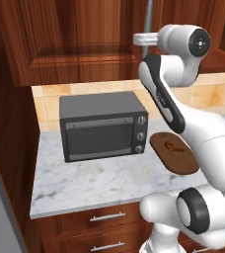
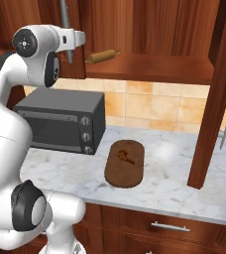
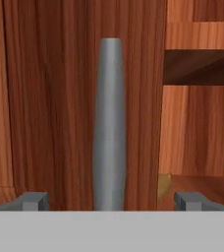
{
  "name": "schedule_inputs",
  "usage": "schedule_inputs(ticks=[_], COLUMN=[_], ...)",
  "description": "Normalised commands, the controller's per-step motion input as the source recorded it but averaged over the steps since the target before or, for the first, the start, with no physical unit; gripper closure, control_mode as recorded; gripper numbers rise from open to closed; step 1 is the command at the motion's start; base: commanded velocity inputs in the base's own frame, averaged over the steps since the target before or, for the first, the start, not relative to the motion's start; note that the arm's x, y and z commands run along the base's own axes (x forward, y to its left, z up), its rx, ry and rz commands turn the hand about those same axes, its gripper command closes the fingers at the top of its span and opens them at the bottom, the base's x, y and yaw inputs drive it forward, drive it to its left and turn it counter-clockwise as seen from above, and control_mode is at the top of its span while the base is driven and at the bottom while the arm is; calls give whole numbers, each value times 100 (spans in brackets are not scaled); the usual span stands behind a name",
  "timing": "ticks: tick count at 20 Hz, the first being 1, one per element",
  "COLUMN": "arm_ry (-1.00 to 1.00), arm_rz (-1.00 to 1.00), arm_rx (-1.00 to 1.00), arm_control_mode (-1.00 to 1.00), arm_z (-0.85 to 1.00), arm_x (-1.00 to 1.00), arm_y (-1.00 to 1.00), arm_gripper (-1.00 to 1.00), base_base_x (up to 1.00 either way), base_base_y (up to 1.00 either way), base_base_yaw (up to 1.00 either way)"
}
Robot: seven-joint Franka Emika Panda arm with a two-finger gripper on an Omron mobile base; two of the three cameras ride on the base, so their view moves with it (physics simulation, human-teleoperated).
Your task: Open the cabinet, retrieve the rolling pin, and place it next to the meat on the cutting board to prepare for tenderizing.
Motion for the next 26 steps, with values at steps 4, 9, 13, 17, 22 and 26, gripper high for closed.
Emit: schedule_inputs(ticks=[4, 9, 13, 17, 22, 26], arm_ry=[0, 0, 0, 0, 0, 0], arm_rz=[-9, -6, -2, 0, 0, 0], arm_rx=[0, 0, 0, 0, 0, 0], arm_control_mode=[-100, -100, -100, -100, -100, -100], arm_z=[0, 0, 0, 0, 0, 0], arm_x=[30, 24, 27, 24, 17, 5], arm_y=[5, 7, 1, 0, 0, 0], arm_gripper=[-100, -100, -100, -100, 100, -100], base_base_x=[0, 0, 0, 0, 0, 0], base_base_y=[0, 0, 0, 0, 0, 0], base_base_yaw=[0, 0, 0, 0, 0, 0])
